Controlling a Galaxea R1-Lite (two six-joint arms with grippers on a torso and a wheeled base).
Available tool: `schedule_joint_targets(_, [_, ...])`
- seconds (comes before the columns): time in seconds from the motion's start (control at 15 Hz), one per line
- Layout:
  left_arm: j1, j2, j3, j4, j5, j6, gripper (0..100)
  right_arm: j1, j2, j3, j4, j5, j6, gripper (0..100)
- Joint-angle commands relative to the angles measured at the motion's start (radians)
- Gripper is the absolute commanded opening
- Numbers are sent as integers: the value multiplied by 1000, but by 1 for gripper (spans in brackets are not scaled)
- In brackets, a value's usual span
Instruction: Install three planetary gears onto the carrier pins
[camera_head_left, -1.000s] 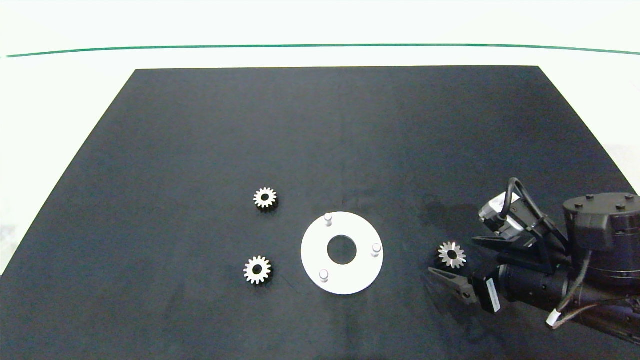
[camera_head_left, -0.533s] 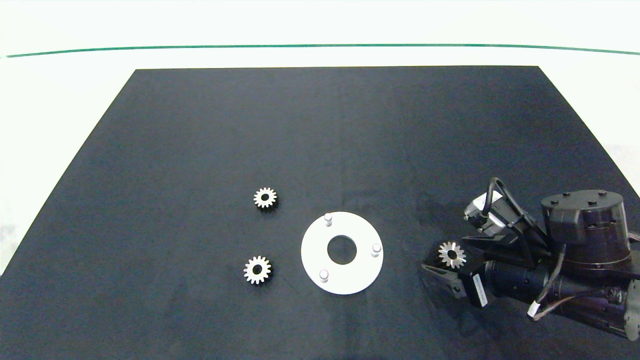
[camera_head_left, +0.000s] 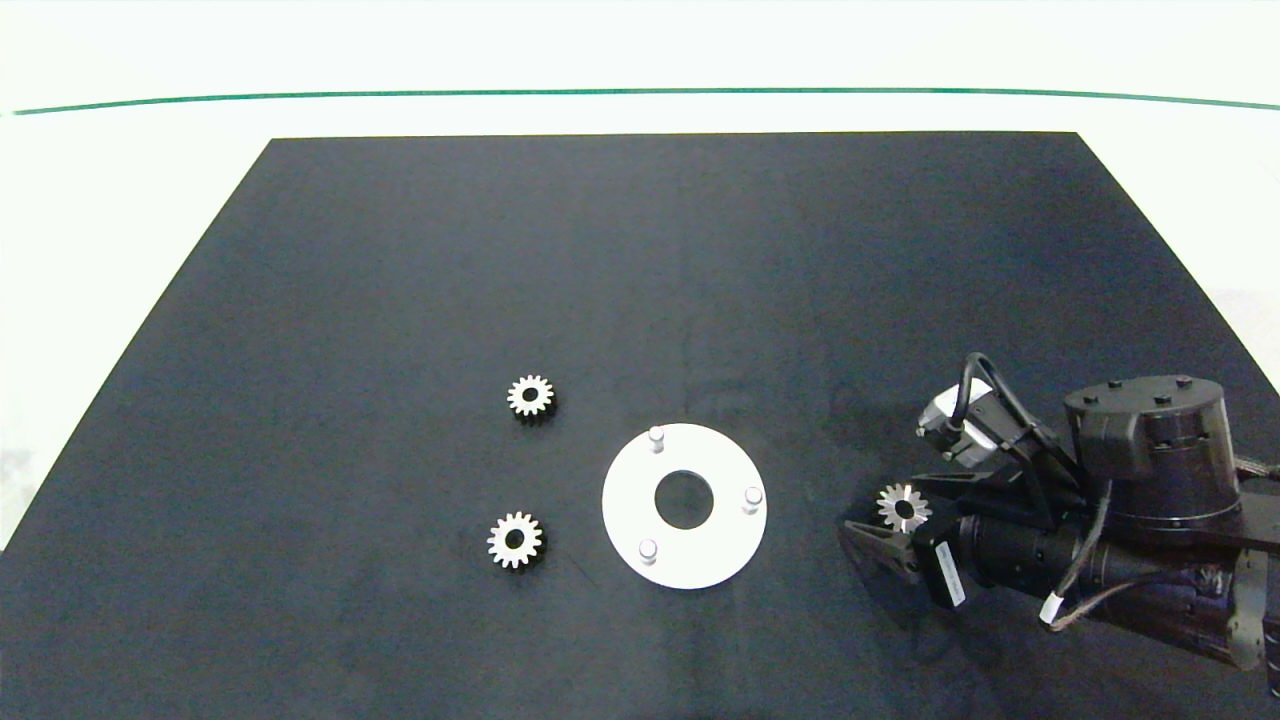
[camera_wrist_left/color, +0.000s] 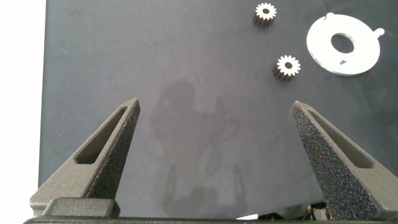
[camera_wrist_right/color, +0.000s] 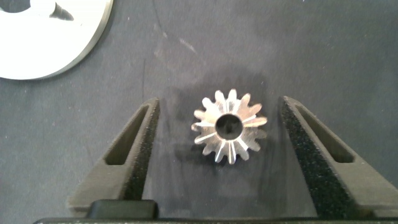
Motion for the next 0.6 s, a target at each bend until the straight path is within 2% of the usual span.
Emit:
schedule_joint_targets(0.07, [0,0,-3,3,0,1,100,0,2,-4,-2,0,-1,72])
schedule_joint_targets(0.47, [-2,-2,-2,11,0,-2,100,0,9,2,-1,0,-1,59])
schedule_joint_targets(0.6, [-2,-3,-2,11,0,-2,100,0,10,1,-1,-13,1,55])
